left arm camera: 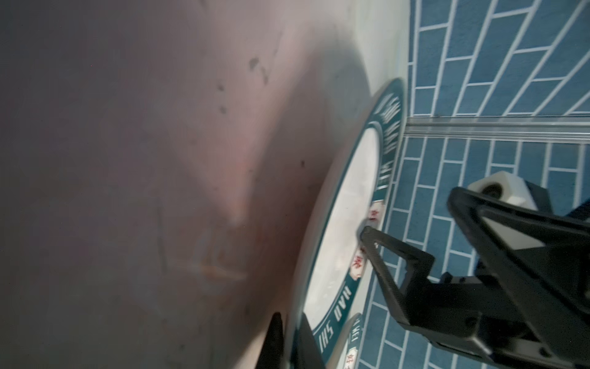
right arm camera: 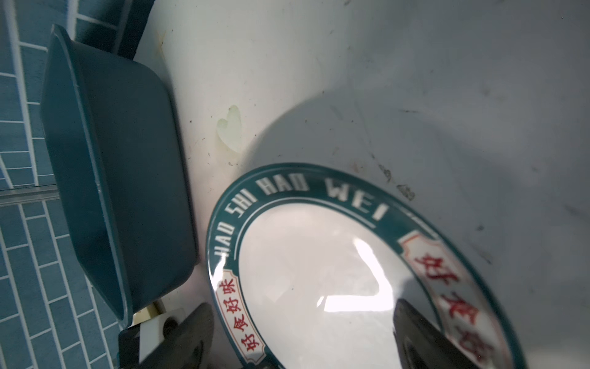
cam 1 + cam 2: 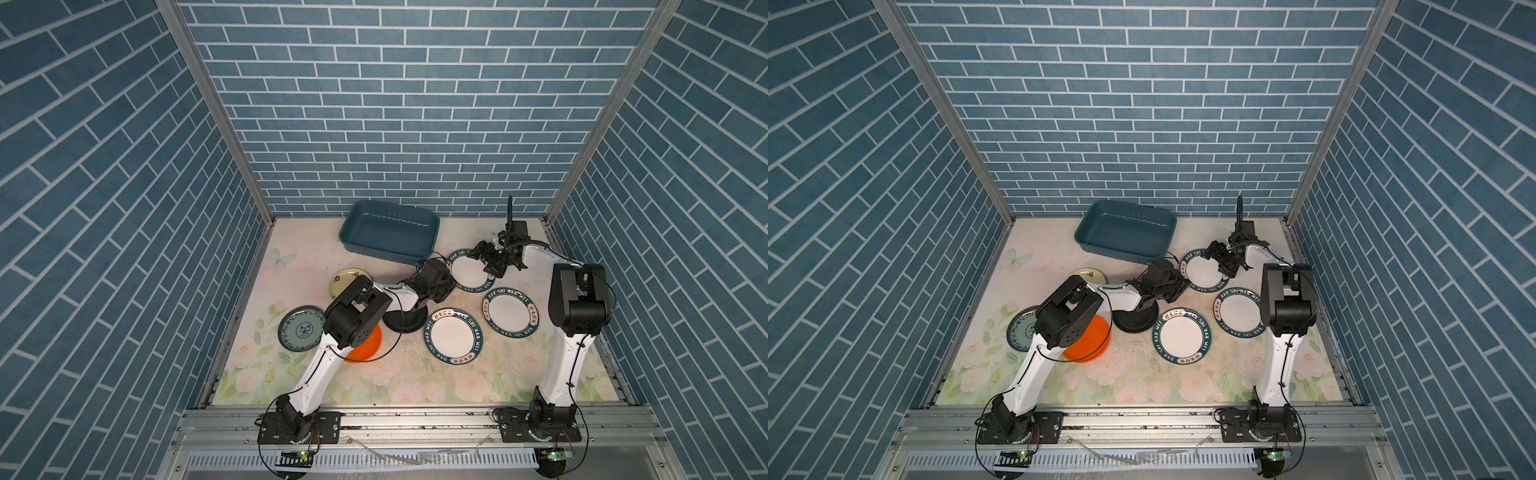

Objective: Place the plates into the plastic bin on the countertop
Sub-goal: Pick up the plate from the top-right of the table, then place the plate in the plastic bin.

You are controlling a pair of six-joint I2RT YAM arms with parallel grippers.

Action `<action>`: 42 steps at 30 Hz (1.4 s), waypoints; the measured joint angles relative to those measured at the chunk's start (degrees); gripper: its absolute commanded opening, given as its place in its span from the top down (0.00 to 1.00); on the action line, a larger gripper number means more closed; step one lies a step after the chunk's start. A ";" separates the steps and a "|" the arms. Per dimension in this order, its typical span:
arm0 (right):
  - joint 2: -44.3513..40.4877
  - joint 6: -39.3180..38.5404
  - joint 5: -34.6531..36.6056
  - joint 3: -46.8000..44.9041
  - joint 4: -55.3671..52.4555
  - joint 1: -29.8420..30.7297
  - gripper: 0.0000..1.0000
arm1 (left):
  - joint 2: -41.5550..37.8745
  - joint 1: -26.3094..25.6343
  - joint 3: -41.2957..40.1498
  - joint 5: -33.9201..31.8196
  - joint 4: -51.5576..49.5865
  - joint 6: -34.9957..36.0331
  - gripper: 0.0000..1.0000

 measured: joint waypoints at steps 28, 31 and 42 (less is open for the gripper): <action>-29.18 -1.55 1.84 5.92 -2.86 -2.14 0.09 | -14.03 9.03 20.37 14.60 -27.04 7.96 1.00; -30.03 -1.46 3.08 5.75 -2.62 -2.14 0.10 | -14.71 13.42 20.20 15.58 -30.21 10.29 1.00; -33.77 -0.94 10.16 -1.14 -1.62 -2.14 0.10 | -13.75 28.59 16.90 19.23 -42.49 24.81 1.00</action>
